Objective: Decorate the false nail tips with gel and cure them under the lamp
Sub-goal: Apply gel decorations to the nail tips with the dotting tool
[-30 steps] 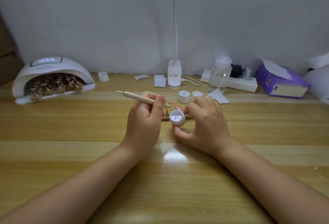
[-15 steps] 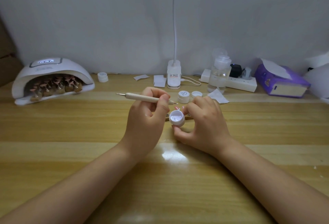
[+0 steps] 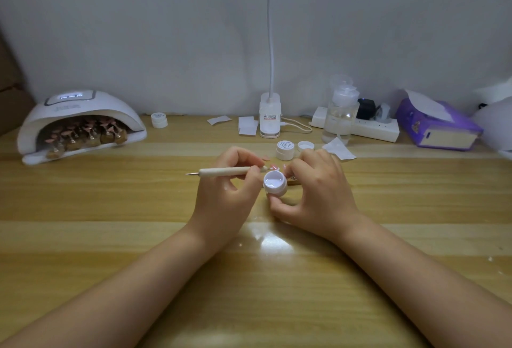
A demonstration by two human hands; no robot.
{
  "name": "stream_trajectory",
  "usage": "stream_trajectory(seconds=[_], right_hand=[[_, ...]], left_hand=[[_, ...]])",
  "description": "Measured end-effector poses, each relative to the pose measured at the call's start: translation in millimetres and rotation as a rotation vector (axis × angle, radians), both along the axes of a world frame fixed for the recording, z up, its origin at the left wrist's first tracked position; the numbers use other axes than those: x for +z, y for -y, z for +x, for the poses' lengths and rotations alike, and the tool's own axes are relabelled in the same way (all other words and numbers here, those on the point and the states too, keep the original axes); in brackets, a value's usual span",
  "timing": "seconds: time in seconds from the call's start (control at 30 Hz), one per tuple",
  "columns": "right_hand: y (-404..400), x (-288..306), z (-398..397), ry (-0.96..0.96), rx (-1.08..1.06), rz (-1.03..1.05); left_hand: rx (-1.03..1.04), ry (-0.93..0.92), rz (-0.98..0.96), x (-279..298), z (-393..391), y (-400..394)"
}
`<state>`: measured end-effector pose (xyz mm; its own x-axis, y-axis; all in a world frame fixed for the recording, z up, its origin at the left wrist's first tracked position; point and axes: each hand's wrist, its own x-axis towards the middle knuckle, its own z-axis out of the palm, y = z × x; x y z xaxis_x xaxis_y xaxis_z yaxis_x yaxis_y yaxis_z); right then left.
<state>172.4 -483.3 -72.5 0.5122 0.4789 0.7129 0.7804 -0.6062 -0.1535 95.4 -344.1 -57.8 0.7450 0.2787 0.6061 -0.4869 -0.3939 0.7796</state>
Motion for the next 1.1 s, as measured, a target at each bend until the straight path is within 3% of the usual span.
stream_trajectory(seconds=[0.3, 0.47, 0.57, 0.77, 1.1], right_hand=[[5.7, 8.0, 3.8, -0.007, 0.053, 0.099], [26.2, 18.5, 28.6, -0.019, -0.131, 0.215], [40.7, 14.6, 45.3, -0.129, -0.294, 0.271], [48.8, 2.1, 59.3, -0.378, -0.501, 0.115], [46.4, -2.2, 57.7, -0.488, -0.549, -0.024]], left_hand=[[0.120, 0.029, -0.172, 2.7, 3.3, -3.9], [0.112, 0.000, -0.163, 0.4, 2.7, -4.9], [0.105, -0.008, -0.158, -1.6, 3.0, -5.8], [0.104, -0.013, -0.143, -5.5, 4.1, -7.8], [0.110, -0.023, -0.121, -10.4, 6.1, -9.2]])
